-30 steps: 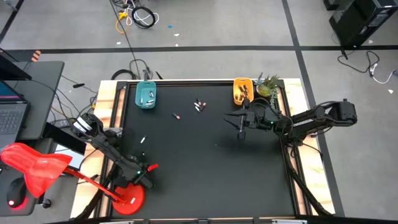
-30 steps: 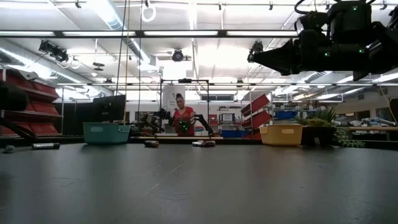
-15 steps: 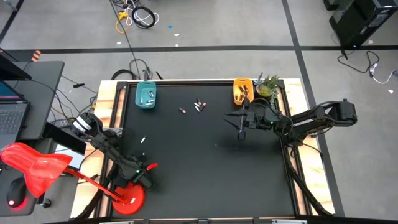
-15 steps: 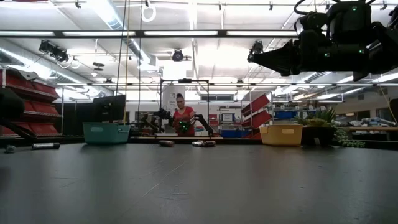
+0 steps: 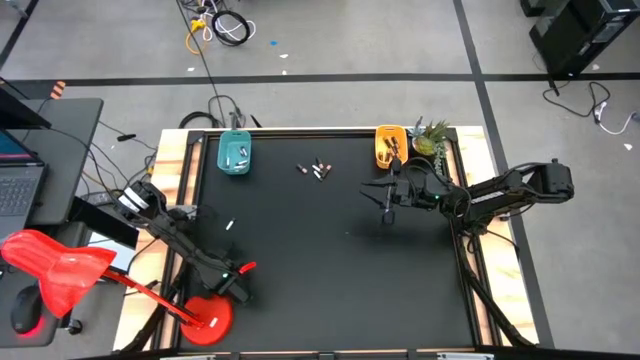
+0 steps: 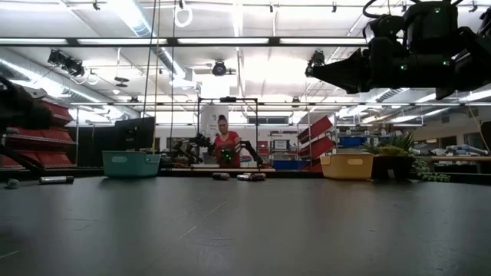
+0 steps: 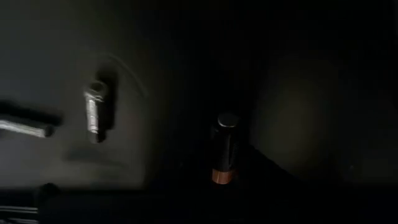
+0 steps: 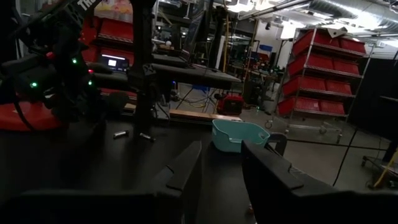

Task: Sort batteries
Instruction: Put the black battery into the yellow bin

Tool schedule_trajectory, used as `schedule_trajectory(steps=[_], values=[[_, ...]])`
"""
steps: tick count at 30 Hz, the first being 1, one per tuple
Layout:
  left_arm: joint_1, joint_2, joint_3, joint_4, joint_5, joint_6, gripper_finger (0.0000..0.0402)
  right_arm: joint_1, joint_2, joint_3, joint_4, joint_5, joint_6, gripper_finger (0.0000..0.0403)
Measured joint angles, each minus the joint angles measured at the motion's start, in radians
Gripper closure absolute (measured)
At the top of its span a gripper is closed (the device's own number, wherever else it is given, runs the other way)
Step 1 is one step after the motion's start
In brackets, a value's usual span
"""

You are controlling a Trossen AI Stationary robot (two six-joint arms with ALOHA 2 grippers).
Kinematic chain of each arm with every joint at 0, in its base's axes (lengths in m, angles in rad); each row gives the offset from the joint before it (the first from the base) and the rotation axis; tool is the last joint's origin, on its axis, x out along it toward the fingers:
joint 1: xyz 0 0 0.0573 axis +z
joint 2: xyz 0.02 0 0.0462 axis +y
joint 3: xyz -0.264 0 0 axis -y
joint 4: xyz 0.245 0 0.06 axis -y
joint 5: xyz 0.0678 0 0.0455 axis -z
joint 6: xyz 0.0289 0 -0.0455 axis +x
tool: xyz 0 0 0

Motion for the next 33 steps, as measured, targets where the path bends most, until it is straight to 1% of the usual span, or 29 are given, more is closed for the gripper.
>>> schedule_trajectory(steps=[4, 11, 15, 17, 21, 25, 28, 33], values=[[0.027, 0.000, 0.024, -0.016, -0.078, -0.004, 0.0358, 0.000, 0.000, 0.000, -0.007, 0.000, 0.007, 0.0281], [0.105, -0.001, 0.061, -0.025, -0.206, 0.005, 0.0358, 0.000, 0.000, 0.000, -0.008, 0.000, 0.035, 0.0281], [0.163, -0.002, 0.088, -0.015, -0.271, 0.058, 0.0358, 0.000, 0.000, 0.000, -0.024, 0.000, 0.060, 0.0281], [0.200, -0.002, 0.103, 0.017, -0.296, 0.095, 0.0358, 0.000, 0.000, 0.000, -0.035, 0.000, 0.072, 0.0281], [0.283, -0.002, 0.134, 0.139, -0.366, 0.187, 0.0358, 0.000, 0.000, 0.000, -0.053, 0.001, 0.106, 0.0281], [0.371, -0.003, 0.156, 0.297, -0.440, 0.317, 0.0358, 0.010, 0.000, 0.000, -0.089, 0.009, 0.135, 0.0281], [0.432, -0.003, 0.157, 0.465, -0.452, 0.422, 0.0358, 0.040, 0.000, 0.000, -0.117, 0.063, 0.157, 0.0281], [0.515, -0.003, 0.146, 0.813, -0.452, 0.565, 0.0358, 0.123, 0.000, 0.000, -0.171, 0.169, 0.227, 0.0281]])
